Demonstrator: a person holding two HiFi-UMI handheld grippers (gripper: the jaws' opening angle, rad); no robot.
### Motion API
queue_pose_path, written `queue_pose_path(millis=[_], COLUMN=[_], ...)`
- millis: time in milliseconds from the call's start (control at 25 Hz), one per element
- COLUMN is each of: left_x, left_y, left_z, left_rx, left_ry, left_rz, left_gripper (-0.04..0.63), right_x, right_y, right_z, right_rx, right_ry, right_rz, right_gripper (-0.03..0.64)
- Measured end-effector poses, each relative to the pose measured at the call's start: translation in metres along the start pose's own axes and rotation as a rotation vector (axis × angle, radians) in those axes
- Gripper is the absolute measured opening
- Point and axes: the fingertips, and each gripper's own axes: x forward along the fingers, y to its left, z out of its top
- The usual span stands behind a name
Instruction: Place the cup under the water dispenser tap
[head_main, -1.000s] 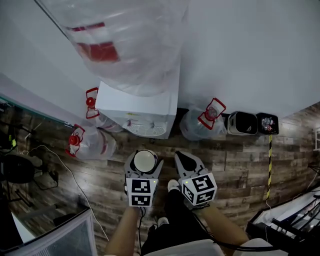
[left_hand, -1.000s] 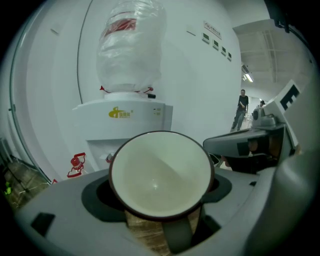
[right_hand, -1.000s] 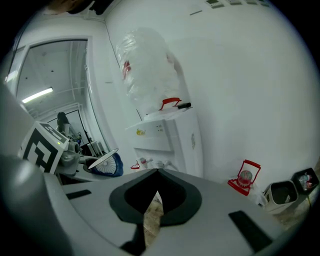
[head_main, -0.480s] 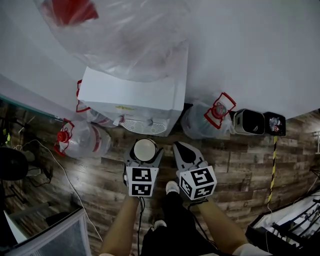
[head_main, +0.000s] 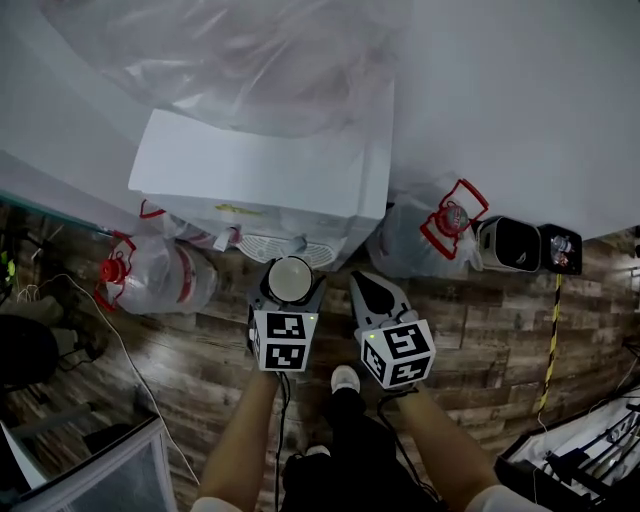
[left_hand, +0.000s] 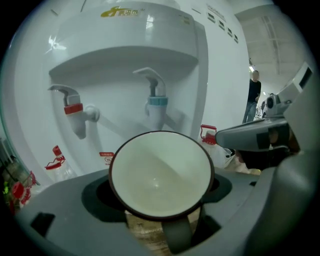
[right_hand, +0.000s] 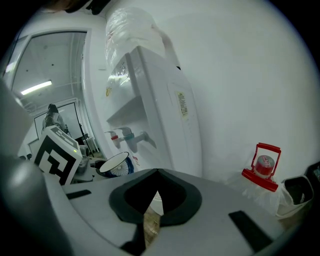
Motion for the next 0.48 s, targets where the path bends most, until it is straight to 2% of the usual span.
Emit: queue_pose_path(millis=[480], left_x=[0.040], left_y=[0.014], left_z=[-0.012], left_rx=[0.003], left_ry=[0.020], left_rz=[0.018], left_gripper=[0.445], right_x=[0.016], right_y=[-0.010], right_z=[-0.015], right_rx=[0.006], right_ry=[-0.003], right_rz=[0.007], right_gripper=[0.021])
